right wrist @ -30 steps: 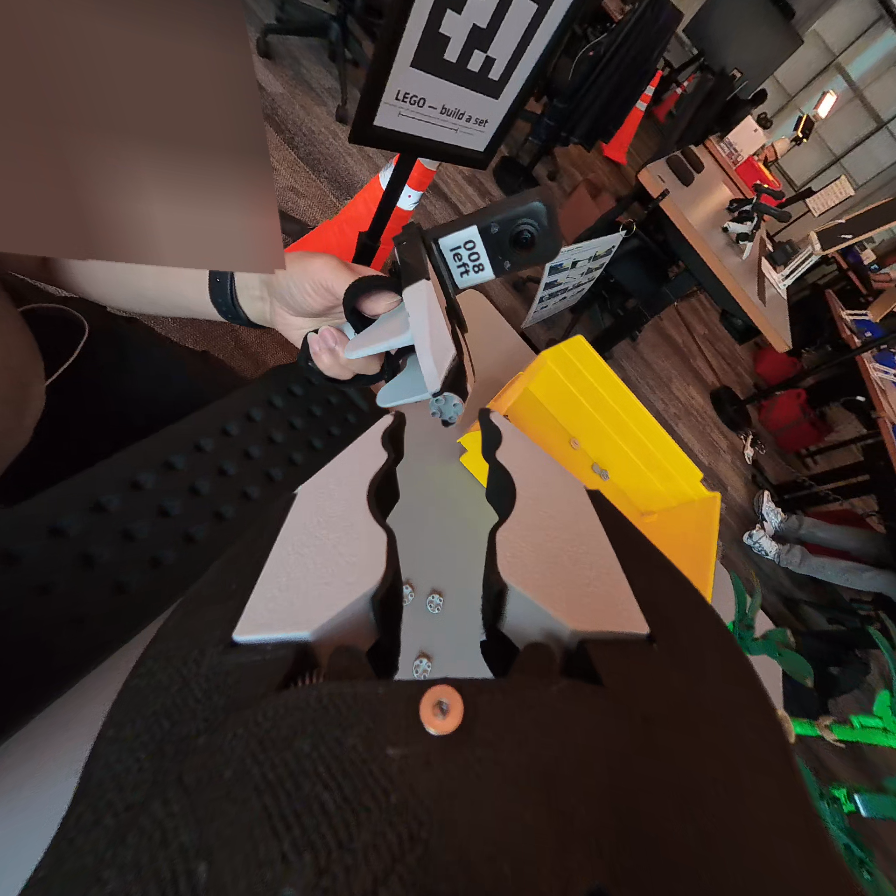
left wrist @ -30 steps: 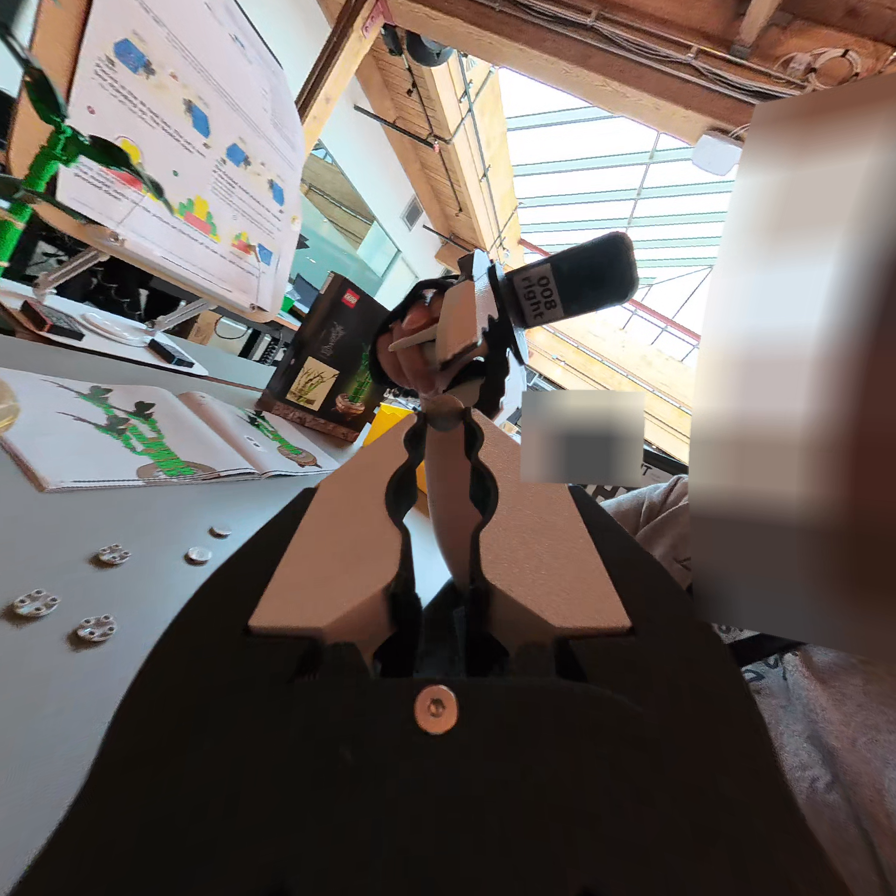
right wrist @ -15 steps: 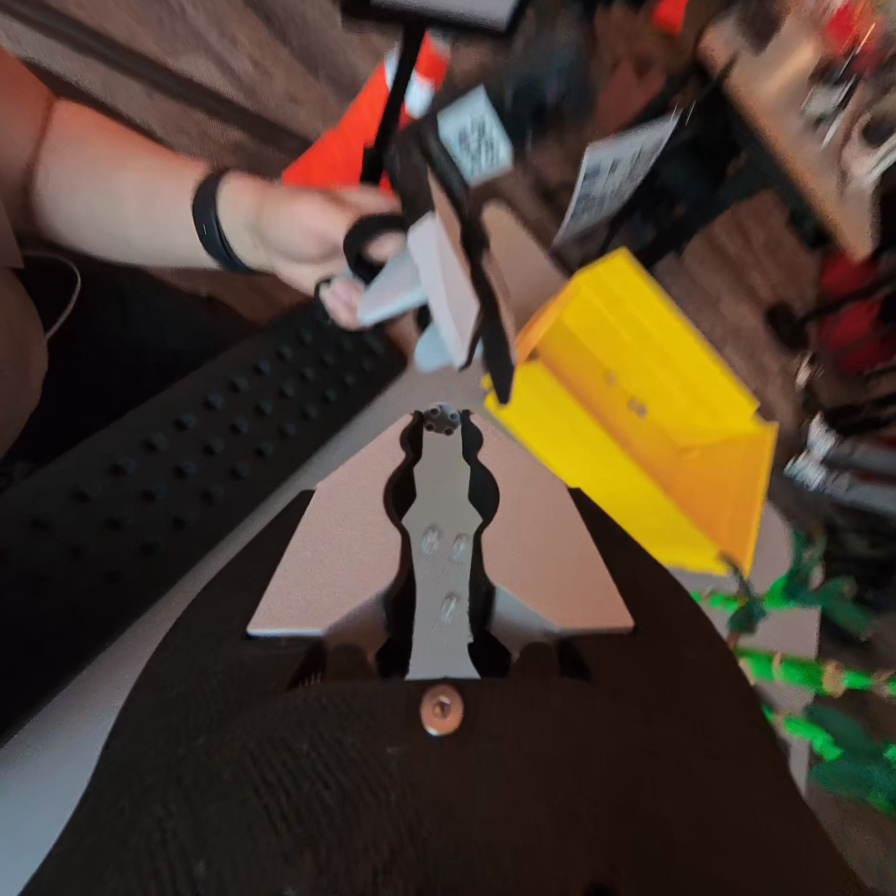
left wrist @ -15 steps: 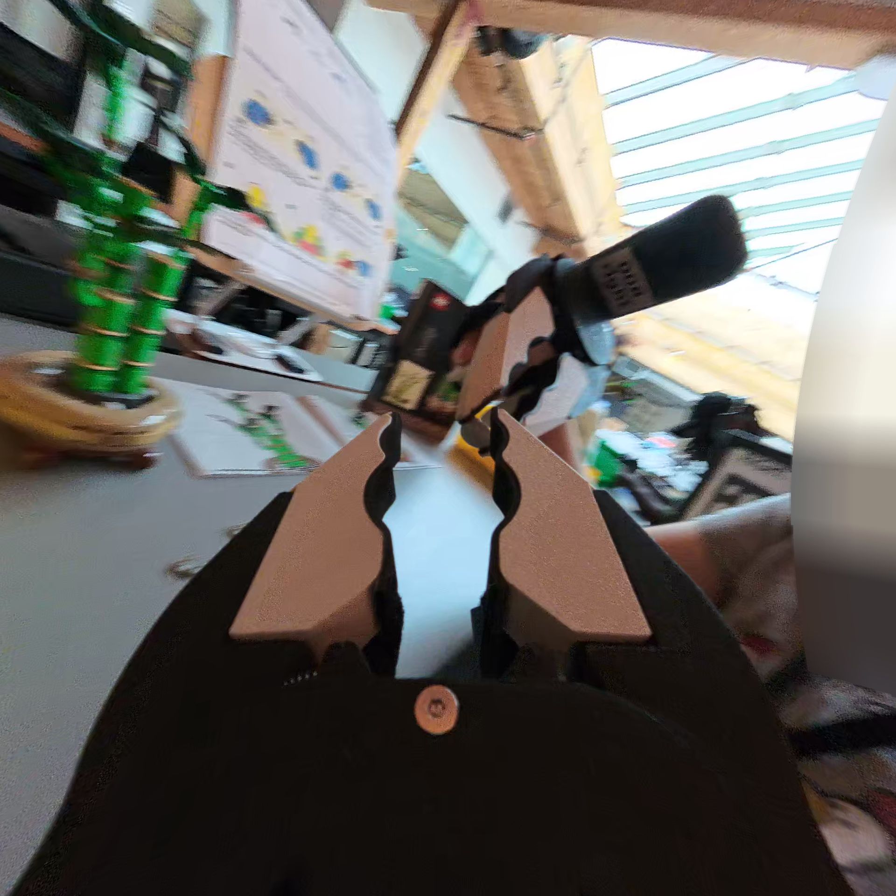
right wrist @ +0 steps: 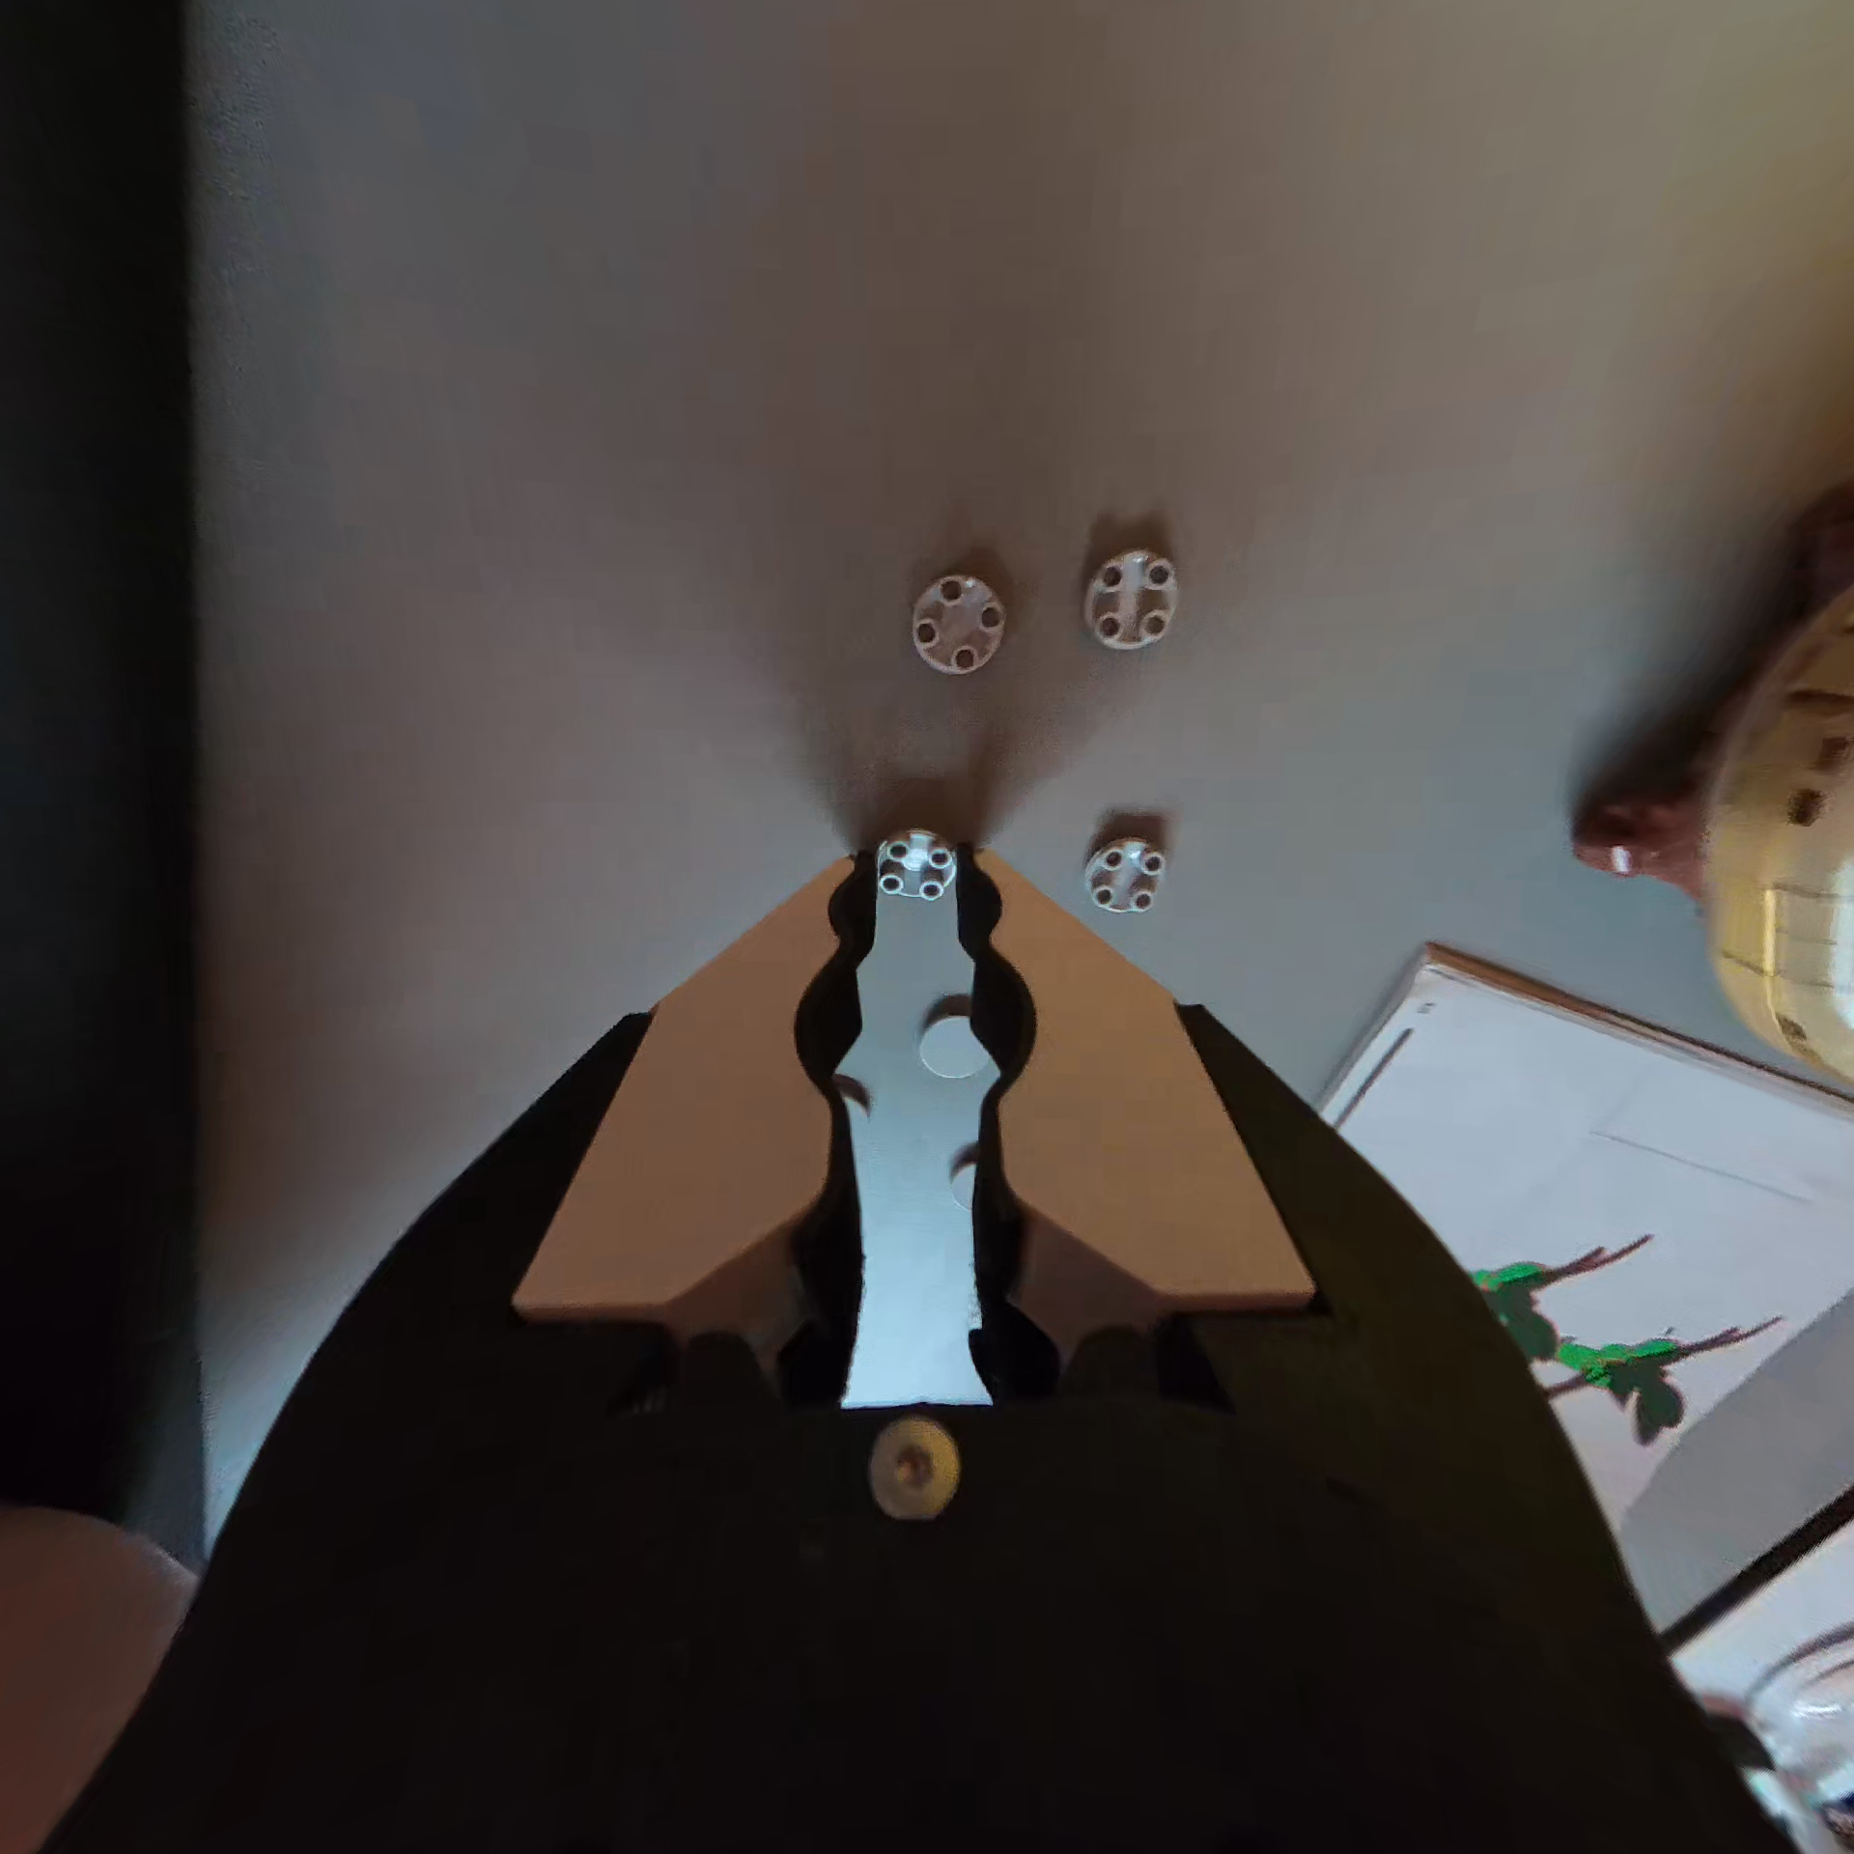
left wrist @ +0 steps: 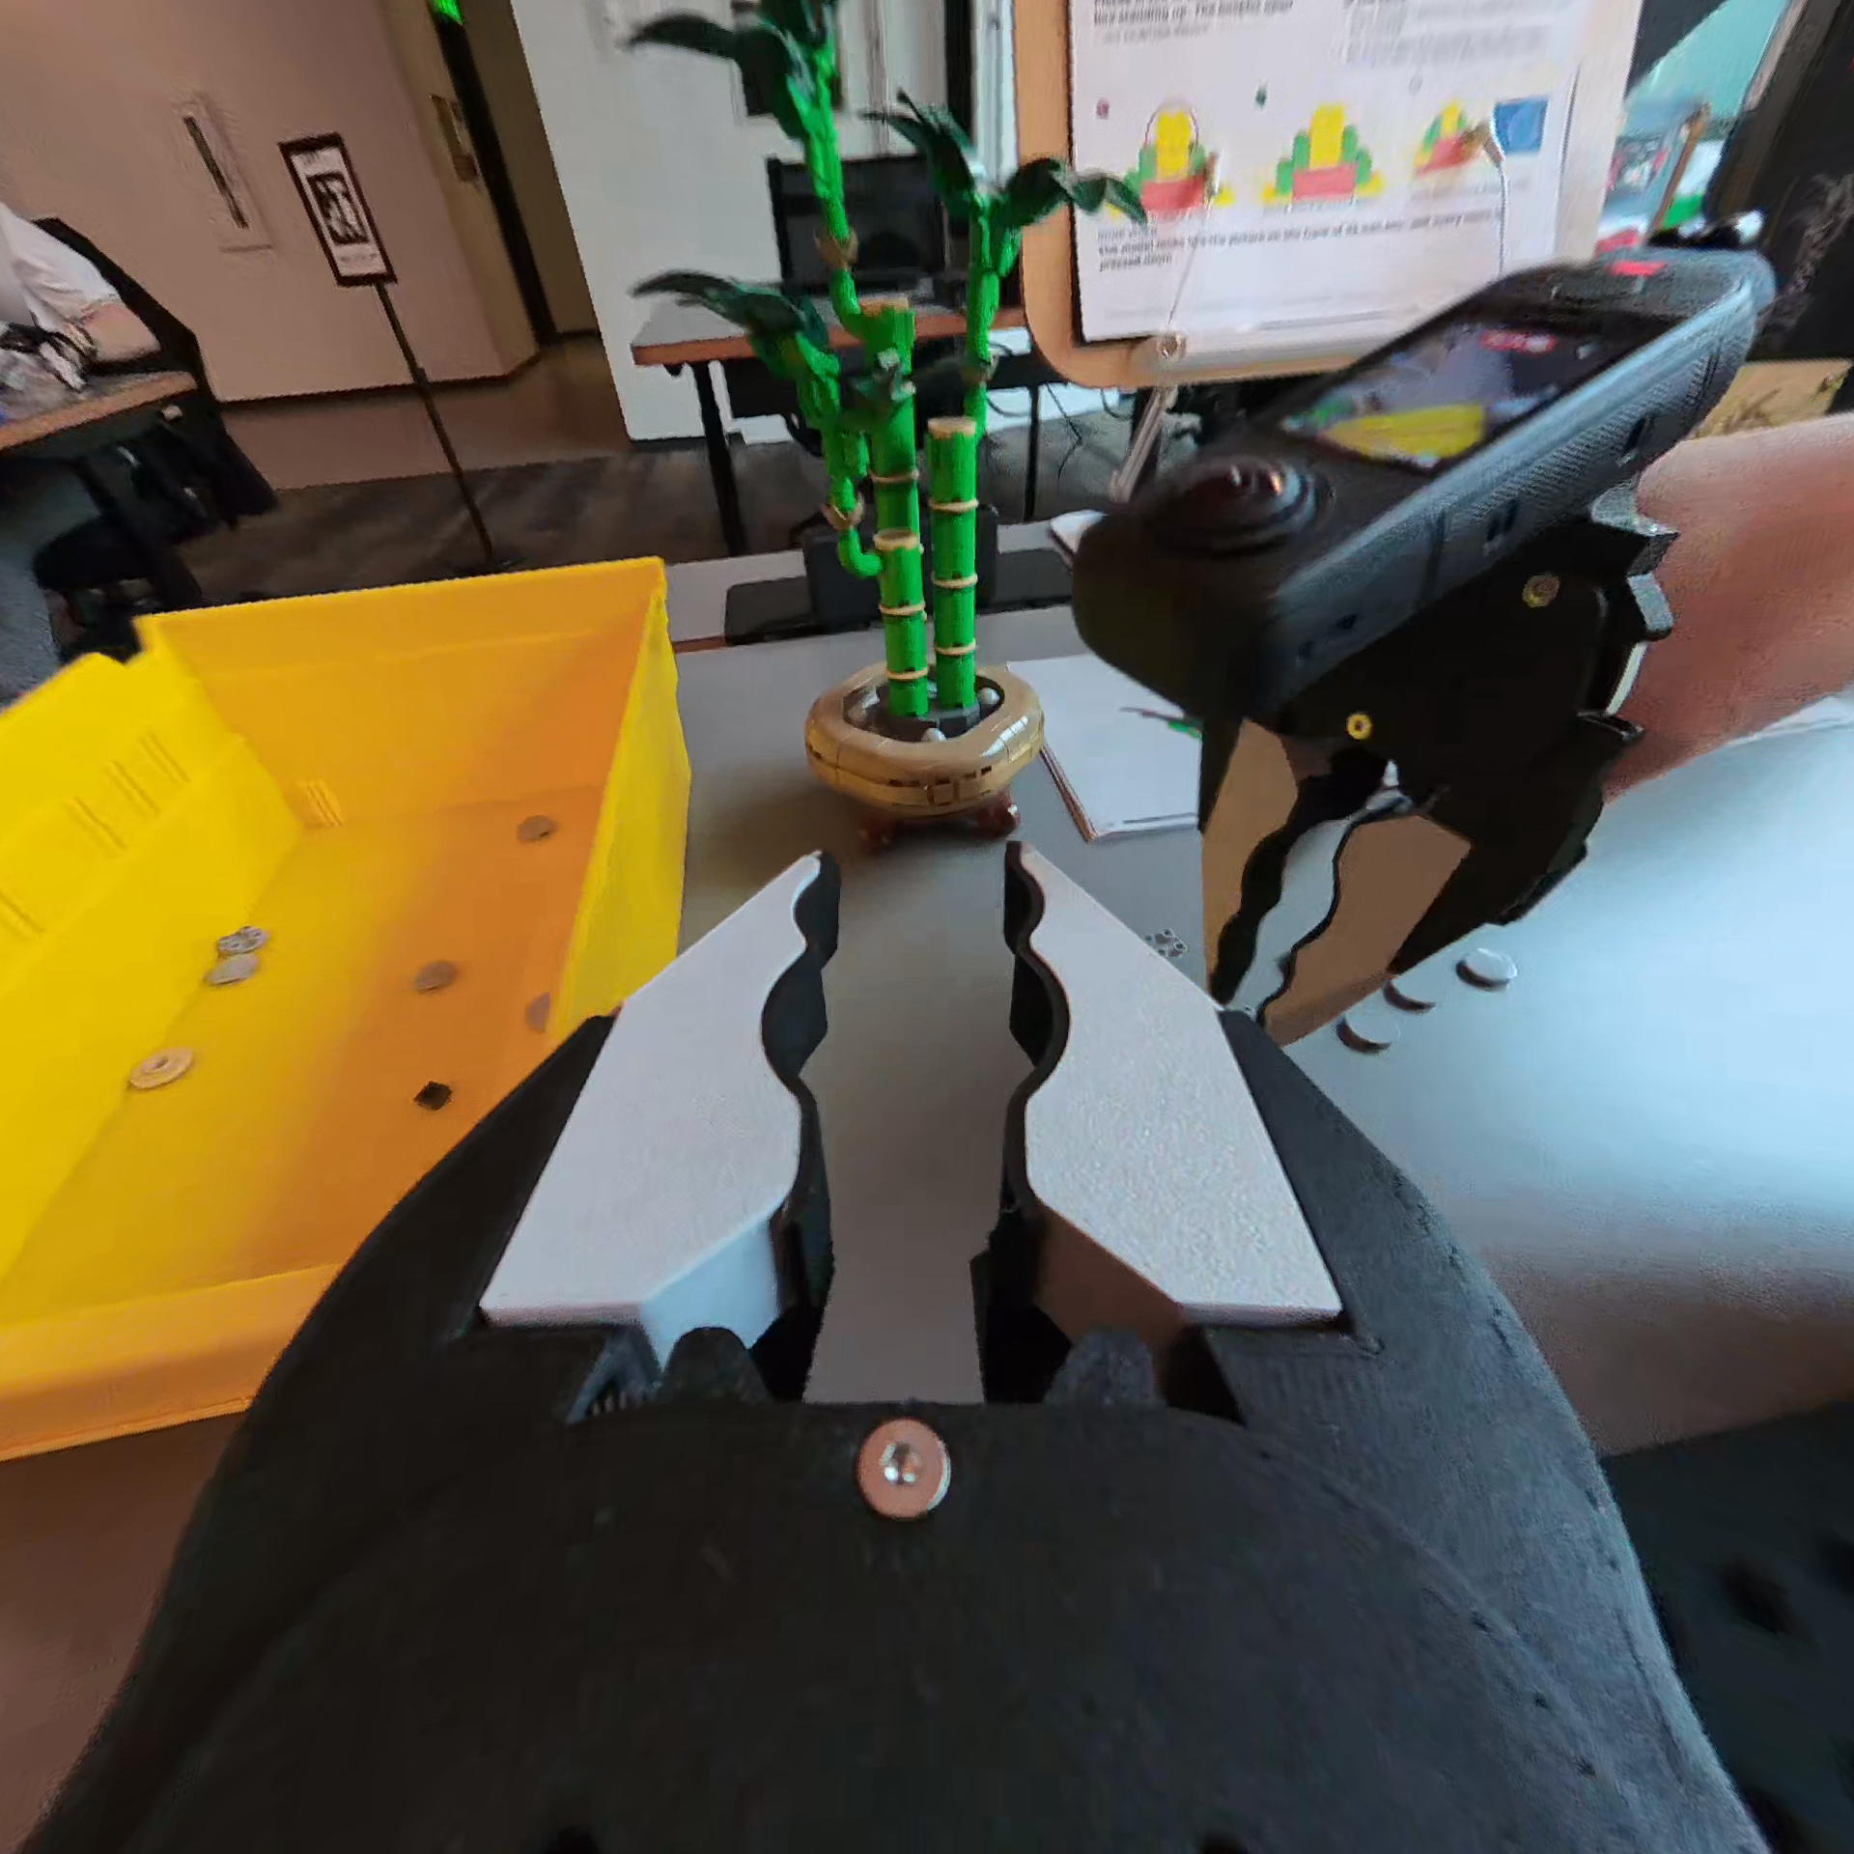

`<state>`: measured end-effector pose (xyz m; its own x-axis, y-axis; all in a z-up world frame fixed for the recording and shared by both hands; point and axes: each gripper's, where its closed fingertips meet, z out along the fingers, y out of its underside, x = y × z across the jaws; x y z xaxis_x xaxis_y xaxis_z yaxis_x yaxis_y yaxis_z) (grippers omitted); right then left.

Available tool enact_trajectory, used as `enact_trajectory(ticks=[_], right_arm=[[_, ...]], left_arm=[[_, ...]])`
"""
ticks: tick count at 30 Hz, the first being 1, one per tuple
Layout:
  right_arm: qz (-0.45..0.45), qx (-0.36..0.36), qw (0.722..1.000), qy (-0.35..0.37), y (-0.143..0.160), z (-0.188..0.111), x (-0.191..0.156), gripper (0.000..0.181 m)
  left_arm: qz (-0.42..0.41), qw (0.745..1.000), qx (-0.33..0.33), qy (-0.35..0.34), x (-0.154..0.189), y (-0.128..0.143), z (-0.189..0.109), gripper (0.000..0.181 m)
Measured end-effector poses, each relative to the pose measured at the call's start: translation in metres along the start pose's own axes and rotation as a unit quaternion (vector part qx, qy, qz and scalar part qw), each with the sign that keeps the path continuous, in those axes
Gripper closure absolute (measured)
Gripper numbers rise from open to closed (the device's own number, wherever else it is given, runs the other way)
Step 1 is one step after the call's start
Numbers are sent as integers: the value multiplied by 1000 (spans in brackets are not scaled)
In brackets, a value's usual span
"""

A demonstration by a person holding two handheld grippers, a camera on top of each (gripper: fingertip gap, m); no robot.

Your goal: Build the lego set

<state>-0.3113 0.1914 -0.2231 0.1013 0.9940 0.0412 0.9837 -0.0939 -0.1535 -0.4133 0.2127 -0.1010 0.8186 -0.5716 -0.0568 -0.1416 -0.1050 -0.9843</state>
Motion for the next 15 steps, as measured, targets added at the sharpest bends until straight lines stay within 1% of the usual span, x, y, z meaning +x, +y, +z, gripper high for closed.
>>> enact_trajectory(ticks=[1,3,4,8,11,13,15], right_arm=[[8,9,1000,-1,-2,-1,-1,166],[10,4,1000,-11,1,0,-7,165],[17,10,1000,-4,-1,0,-6,166],[59,13,998,-11,0,0,-6,166],[79,15,997,-16,0,0,-5,166],[82,8,996,-16,0,0,-5,165],[83,-4,996,-16,0,0,-5,165]], left_arm=[[0,1000,-12,10,4,3,4,148],[-5,999,-41,35,12,9,11,142],[-3,997,-52,49,16,12,13,140],[8,994,-89,70,21,27,18,139],[-18,989,-98,108,30,33,18,136],[-29,988,-100,110,27,34,17,134],[-42,989,-87,113,26,30,14,133]])
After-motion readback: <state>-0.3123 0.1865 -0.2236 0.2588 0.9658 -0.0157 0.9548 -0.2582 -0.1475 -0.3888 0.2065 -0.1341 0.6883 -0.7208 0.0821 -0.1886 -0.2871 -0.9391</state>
